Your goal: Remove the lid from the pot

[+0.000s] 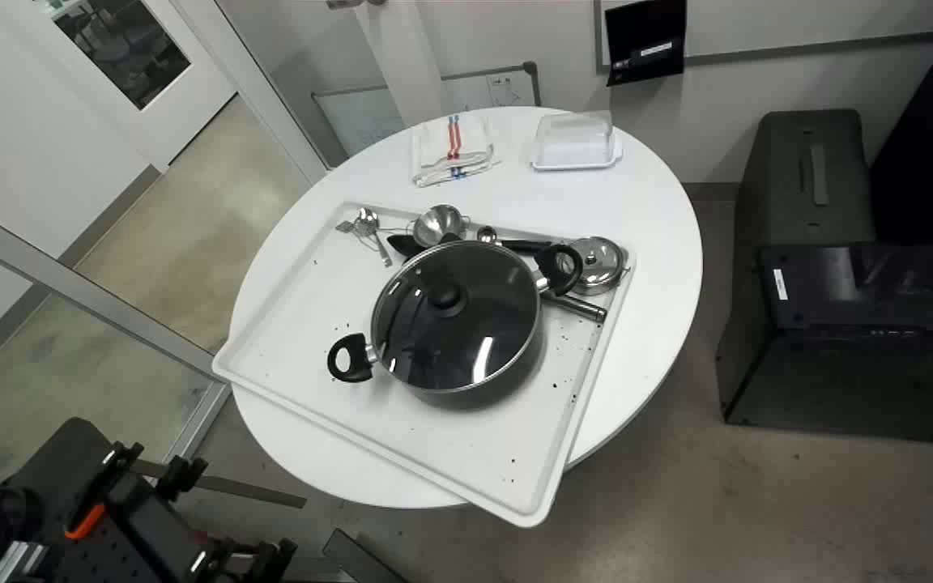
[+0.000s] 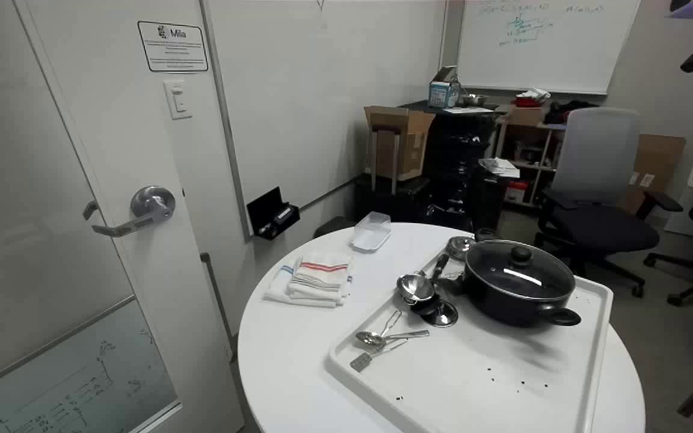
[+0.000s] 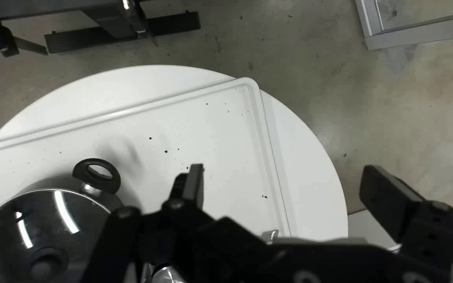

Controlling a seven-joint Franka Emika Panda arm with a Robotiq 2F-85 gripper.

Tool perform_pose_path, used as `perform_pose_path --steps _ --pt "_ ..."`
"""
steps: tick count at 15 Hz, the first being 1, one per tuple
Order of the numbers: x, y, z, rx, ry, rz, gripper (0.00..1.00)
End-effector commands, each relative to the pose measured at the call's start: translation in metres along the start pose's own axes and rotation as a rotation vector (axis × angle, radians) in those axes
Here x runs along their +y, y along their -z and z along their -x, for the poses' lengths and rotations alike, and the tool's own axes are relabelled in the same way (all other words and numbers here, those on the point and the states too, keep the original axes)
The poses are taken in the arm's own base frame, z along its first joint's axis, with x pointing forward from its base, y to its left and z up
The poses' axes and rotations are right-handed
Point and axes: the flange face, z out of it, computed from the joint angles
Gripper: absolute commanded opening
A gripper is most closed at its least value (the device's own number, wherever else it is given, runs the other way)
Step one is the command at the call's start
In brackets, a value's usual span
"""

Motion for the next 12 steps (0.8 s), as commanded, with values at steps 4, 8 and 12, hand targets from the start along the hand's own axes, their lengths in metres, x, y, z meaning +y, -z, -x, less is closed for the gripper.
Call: perform_pose_path --steps 4,8,12 --pt "0.0000 0.0005 -0.0001 0.000 0.000 0.000 1.00" --pt "0.0000 0.0005 -0.0001 0.000 0.000 0.000 1.00" --pt "-0.0003 0.0000 -0.0019 0.002 -0.008 0.002 1.00"
